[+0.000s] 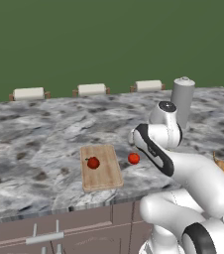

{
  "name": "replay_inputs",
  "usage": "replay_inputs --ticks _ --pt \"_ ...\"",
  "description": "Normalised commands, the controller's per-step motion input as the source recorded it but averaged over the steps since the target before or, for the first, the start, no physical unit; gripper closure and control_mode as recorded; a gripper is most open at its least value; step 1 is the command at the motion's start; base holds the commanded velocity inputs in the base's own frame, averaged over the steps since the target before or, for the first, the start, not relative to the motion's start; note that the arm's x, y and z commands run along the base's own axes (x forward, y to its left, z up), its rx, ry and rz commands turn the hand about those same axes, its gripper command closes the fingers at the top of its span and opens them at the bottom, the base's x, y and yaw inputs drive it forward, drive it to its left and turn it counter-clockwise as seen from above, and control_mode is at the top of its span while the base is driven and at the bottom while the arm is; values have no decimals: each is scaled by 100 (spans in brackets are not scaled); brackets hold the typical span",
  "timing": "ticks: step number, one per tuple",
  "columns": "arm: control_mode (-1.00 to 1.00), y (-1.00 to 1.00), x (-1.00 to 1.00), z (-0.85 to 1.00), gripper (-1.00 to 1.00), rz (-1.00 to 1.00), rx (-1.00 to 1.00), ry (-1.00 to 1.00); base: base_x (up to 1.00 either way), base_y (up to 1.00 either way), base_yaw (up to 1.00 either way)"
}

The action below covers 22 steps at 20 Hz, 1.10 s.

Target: Place the avocado, onion, tomato, and bell pepper on the cutting board.

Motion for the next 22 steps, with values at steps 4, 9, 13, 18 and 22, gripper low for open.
replay_inputs --ticks 4,9,13,18,22 --pt "-100 0 0 -10 -100 0 0 1 0 0 0" --pt "-100 0 0 -15 -100 0 0 0 0 0 0" --pt "-100 0 0 -15 -100 0 0 0 0 0 0" --pt "-100 0 0 -16 -100 0 0 0 0 0 0" --pt "-100 0 1 -12 -100 0 0 0 0 0 0"
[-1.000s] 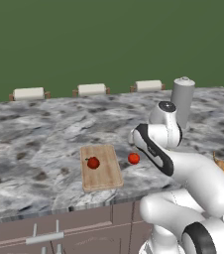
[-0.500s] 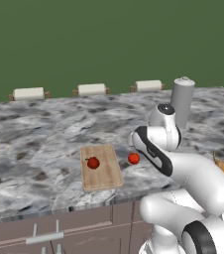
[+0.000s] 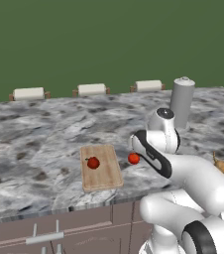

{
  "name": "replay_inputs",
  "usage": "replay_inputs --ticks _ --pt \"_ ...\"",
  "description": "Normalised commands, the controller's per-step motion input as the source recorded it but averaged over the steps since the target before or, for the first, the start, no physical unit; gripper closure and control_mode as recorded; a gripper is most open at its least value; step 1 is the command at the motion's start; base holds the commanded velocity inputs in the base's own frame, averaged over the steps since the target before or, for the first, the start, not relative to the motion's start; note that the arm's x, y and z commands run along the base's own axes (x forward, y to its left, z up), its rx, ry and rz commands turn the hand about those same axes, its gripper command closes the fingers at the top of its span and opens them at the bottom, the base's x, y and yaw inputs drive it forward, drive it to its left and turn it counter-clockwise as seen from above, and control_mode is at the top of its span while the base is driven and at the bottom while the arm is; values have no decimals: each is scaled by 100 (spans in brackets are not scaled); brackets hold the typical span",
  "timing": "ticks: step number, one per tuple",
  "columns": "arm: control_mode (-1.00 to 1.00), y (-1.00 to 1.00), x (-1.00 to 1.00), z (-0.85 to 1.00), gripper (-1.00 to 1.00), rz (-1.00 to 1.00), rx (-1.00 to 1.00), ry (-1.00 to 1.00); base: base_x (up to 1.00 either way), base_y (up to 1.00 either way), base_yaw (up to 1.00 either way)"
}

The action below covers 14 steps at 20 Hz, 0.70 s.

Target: Place the avocado, onion, tomato, and bell pepper on the cutting board.

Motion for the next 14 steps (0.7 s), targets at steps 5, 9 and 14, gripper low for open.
replay_inputs --ticks 5,9,14 --pt "-100 0 3 -6 -100 0 0 0 0 0 0" --pt "-100 0 7 -10 -100 0 0 1 0 0 0" --pt "-100 9 13 -11 -100 0 0 2 0 0 0"
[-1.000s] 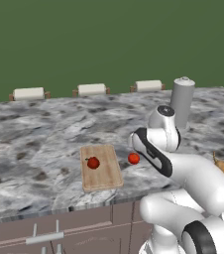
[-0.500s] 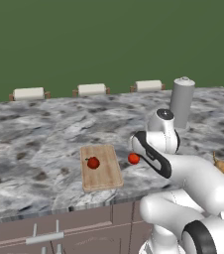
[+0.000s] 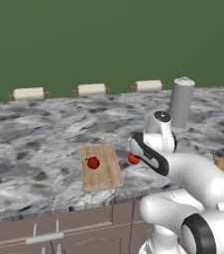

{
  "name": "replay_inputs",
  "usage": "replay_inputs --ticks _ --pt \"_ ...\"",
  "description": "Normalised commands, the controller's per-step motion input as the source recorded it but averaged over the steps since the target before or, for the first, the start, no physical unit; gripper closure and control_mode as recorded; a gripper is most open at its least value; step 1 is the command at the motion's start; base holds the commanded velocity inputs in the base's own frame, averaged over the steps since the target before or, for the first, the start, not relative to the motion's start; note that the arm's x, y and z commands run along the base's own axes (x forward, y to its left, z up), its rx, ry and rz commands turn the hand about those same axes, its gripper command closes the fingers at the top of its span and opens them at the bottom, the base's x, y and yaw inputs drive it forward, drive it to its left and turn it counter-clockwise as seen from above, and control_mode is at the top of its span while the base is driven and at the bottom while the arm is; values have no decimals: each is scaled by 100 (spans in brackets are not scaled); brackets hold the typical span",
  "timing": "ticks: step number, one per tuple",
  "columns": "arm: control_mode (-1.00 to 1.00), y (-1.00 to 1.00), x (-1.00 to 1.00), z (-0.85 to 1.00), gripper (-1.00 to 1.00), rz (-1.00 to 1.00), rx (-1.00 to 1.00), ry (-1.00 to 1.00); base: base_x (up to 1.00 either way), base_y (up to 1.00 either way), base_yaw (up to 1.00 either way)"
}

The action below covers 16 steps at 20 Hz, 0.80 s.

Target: Place the avocado, onion, tomato, and bell pepper on the cutting board.

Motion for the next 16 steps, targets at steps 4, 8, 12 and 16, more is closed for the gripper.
replay_inputs --ticks 4,8,12,16 --pt "-100 14 19 -10 -100 0 0 1 0 0 0" --pt "-100 7 18 -7 -100 0 0 2 0 0 0" --pt "-100 0 5 -12 -100 0 0 2 0 0 0" --pt "-100 0 6 -14 -100 0 0 3 0 0 0"
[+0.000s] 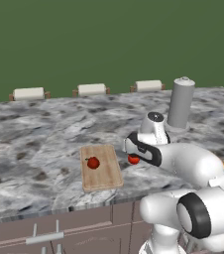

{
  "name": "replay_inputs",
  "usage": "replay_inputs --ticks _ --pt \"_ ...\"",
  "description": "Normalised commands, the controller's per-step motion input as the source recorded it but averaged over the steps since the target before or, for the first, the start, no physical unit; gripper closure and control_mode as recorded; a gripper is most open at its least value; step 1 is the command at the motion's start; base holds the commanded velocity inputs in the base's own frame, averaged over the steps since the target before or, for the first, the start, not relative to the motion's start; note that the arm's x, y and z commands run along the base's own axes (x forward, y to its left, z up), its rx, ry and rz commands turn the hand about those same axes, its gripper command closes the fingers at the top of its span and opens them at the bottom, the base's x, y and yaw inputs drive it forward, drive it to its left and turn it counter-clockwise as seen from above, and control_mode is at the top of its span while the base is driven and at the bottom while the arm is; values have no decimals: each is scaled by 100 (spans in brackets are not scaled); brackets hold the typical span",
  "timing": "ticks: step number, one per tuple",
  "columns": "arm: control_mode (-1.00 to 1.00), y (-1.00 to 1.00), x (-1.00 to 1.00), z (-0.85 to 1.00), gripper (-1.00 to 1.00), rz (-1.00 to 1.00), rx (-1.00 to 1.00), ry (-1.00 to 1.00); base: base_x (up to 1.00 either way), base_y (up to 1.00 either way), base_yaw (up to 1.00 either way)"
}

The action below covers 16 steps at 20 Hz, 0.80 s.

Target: Place the avocado, onion, tomato, and bell pepper on the cutting board.

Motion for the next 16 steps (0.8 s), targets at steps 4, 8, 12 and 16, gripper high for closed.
replay_inputs --ticks 4,8,12,16 --pt "-100 0 7 -21 -100 0 0 7 0 0 0" --pt "-100 0 13 -17 -100 0 0 6 0 0 0" --pt "-100 0 13 -15 -100 0 0 4 0 0 0" --pt "-100 0 15 -15 -100 0 0 2 0 0 0"
